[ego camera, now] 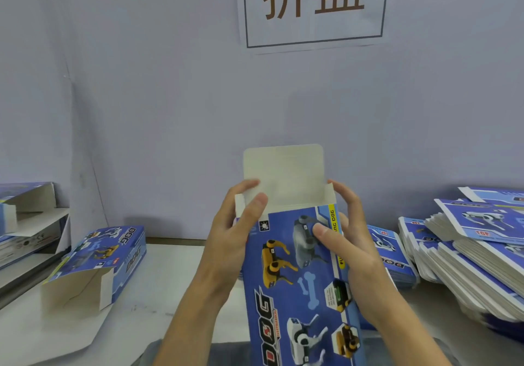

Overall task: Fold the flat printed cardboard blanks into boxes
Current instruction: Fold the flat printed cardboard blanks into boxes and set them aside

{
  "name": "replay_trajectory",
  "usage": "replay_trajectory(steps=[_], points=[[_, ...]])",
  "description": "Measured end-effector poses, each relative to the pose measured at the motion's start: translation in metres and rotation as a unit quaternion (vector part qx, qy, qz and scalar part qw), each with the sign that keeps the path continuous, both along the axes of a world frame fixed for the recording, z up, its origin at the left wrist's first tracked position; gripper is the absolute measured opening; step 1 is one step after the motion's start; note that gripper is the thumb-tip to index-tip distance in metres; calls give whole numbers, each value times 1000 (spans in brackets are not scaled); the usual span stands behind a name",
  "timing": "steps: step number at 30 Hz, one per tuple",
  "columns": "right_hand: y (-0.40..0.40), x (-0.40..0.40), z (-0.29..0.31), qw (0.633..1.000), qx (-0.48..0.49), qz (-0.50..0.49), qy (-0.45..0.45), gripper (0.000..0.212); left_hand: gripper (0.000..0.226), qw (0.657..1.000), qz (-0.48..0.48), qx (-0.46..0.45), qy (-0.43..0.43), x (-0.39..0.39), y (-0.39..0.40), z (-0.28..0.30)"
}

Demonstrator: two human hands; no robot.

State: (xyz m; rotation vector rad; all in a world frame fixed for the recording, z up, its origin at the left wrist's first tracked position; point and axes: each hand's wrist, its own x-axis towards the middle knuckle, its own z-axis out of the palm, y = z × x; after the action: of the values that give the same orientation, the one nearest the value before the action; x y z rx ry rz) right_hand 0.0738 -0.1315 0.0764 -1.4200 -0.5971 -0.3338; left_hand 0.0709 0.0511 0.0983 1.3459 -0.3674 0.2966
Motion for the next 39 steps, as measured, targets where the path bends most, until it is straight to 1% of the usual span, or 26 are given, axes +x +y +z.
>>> replay_trajectory(steps=[4,8,10,12,14,15,19,22,23,26,28,30,32,33,36,37,38,39], points=[[2,1,-4,1000,2,20,4,64,61,999,-14,-13,34,2,3,-2],[1,-1,-5,1000,2,28,7,63,73,999,9,-17,38,4,0,-5],[1,-1,-4,999,2,30,15,52,72,999,14,-15,45,4,-2,-5],[3,-1,-1,999,14,30,37,41,65,999,25,2,46,4,-4,-6],[4,-2,1,999,23,1,49,38,53,998,28,28,41,3,-5,-5],[5,-2,2,998,23,-23,51,38,51,998,20,38,40,2,-7,-5],[7,-2,7,993,32,-78,84,51,61,996,7,77,51,-3,-7,-6],[7,-2,10,992,-2,-104,77,41,69,994,-38,79,63,-7,-4,-3],[8,-3,11,992,-4,-104,72,38,66,993,-43,90,65,-7,-3,-1],[9,-6,15,991,-6,-105,85,34,31,990,-42,113,75,-7,-4,4],[7,-10,14,993,-7,-80,89,33,26,989,-38,116,89,-6,-4,6],[6,-13,13,994,-3,-53,94,27,28,991,-14,96,90,-5,-5,6],[6,-11,13,993,27,-45,104,18,31,994,8,73,87,-6,-6,3],[6,-8,14,991,44,-41,118,17,32,995,11,58,84,-6,-8,2],[0,-1,12,988,72,-17,139,40,38,996,22,-13,84,-7,-15,3],[-1,0,12,988,71,-10,136,40,41,996,26,-33,79,-6,-17,3],[-2,1,12,988,74,2,133,33,44,996,29,-46,74,-7,-18,3],[-2,1,12,988,78,12,130,32,44,996,28,-52,66,-6,-20,3]])
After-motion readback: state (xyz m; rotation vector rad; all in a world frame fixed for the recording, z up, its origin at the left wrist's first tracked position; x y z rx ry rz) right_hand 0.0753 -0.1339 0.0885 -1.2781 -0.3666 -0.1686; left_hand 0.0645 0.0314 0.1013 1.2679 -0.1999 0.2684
